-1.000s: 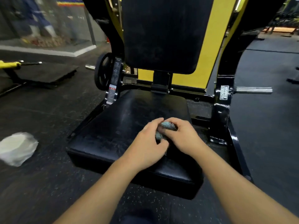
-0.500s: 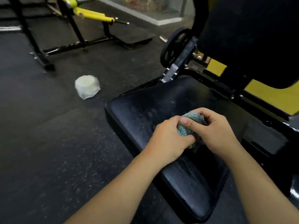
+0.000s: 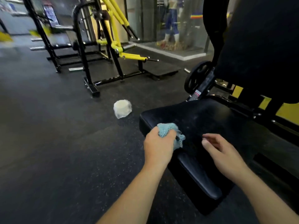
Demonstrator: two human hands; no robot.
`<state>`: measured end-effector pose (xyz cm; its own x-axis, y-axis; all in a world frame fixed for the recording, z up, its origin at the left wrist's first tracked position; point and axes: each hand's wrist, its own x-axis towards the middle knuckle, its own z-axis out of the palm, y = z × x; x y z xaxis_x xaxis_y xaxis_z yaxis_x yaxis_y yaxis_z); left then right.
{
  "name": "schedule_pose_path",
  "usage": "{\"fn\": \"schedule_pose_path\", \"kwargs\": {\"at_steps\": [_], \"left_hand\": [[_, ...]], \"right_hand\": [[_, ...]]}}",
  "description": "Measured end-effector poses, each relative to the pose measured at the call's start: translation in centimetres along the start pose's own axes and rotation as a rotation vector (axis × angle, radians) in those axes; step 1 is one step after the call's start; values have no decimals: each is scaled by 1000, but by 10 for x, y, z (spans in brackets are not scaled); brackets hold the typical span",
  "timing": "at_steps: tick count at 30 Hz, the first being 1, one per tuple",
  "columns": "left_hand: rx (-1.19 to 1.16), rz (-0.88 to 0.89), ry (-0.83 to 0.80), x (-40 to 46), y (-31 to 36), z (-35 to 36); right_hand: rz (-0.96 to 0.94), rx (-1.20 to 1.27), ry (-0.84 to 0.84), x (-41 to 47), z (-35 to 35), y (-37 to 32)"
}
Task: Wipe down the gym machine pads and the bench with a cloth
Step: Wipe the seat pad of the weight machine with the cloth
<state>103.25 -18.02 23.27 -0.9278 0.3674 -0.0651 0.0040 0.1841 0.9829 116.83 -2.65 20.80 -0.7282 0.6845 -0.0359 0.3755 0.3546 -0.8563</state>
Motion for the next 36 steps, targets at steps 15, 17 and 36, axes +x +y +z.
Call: {"fn": "schedule_pose_path", "kwargs": {"at_steps": [15, 17, 36], "left_hand": [[1050, 594, -390, 18, -33, 35], [1124, 585, -406, 31, -30, 29], [169, 78, 96, -15, -87, 15]], "right_hand": [[-215, -428, -164, 55, 23, -12], [-232, -425, -155, 62, 25, -11], [-348, -463, -97, 67, 45, 6]]}}
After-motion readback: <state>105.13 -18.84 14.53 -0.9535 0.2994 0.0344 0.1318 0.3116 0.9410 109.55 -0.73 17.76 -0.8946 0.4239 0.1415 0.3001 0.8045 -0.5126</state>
